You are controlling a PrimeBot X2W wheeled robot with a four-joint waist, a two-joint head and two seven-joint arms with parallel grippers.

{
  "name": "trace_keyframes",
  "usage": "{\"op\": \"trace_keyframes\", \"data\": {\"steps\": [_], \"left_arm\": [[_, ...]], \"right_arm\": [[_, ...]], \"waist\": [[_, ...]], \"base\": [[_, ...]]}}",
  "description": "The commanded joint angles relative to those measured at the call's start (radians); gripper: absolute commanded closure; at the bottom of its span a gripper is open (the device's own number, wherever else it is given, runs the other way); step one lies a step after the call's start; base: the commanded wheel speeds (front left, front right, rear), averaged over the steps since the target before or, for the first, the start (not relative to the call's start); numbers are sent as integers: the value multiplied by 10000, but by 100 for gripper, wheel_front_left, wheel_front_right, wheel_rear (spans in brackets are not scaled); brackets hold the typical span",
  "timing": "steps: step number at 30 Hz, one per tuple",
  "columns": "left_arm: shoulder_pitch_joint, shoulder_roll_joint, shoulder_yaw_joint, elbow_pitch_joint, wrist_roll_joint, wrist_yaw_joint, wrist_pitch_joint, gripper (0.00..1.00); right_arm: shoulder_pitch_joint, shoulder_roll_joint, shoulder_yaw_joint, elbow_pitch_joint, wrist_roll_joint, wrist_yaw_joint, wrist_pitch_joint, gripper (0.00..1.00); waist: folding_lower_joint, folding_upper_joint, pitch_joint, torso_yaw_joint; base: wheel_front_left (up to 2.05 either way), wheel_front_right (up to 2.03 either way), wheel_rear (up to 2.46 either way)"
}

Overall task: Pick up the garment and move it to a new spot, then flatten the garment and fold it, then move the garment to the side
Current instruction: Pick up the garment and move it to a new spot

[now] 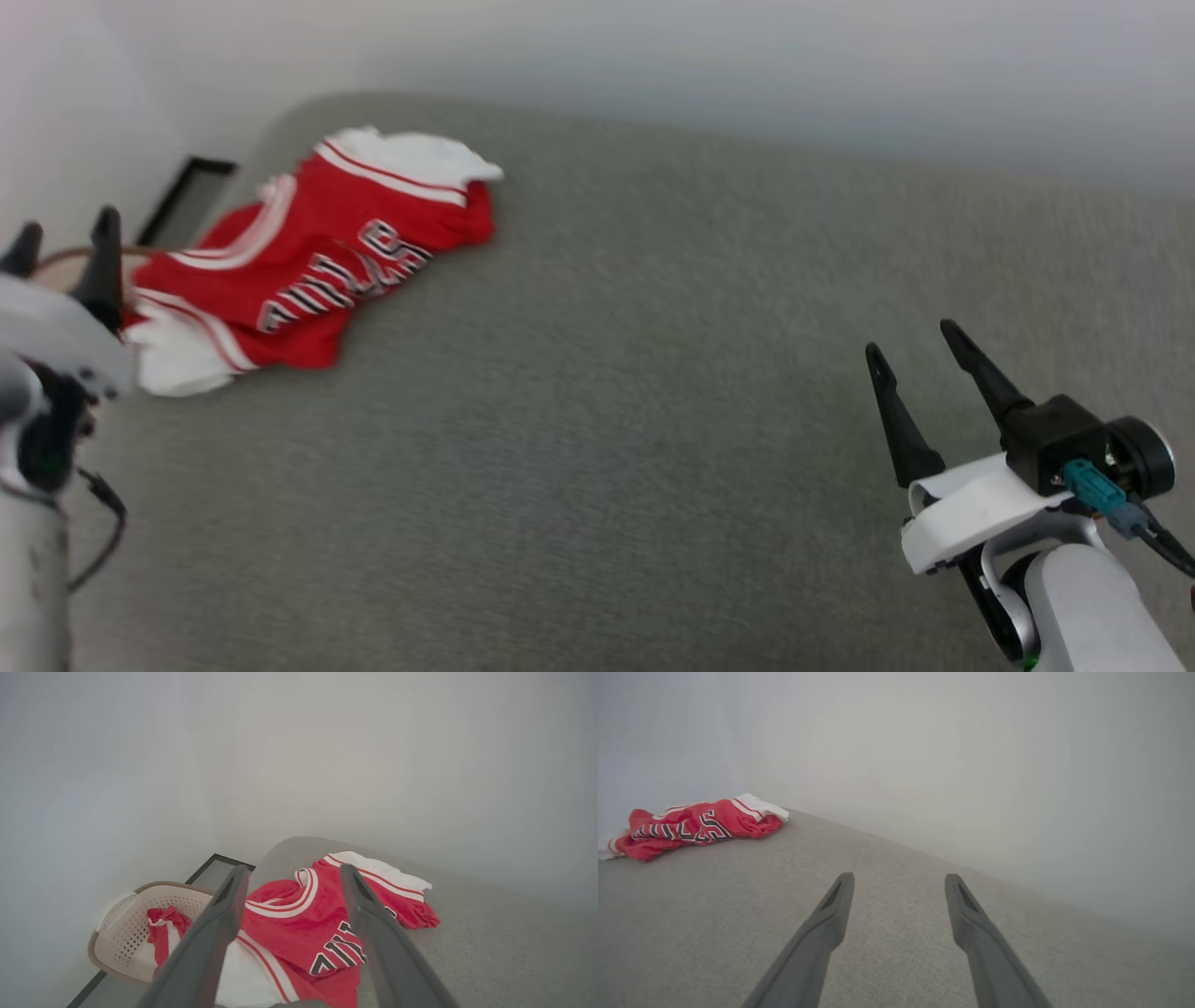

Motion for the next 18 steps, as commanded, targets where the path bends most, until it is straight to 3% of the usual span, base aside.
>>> {"op": "trace_keyframes", "data": {"steps": [1,9,18], "left_arm": [[-508,138,-244,356,-279,-29,190,0],[-2417,977,-1059,2701,-961,-25,1616,0],[-3877,1453,-1933,4955,-1526,-16,2802,0]], "right_arm": [[-158,-19,-60,-164,-160,-14,97,0],[-505,-106,9,-1042,-483,-14,531,0],[-747,-216,-7,-2189,-802,-14,1168,0]], "waist": [[0,0,1441,-1085],[0,0,2687,-1509],[0,0,3796,-1854]], "base": [[0,0,0],[0,0,0],[0,0,0]]}}
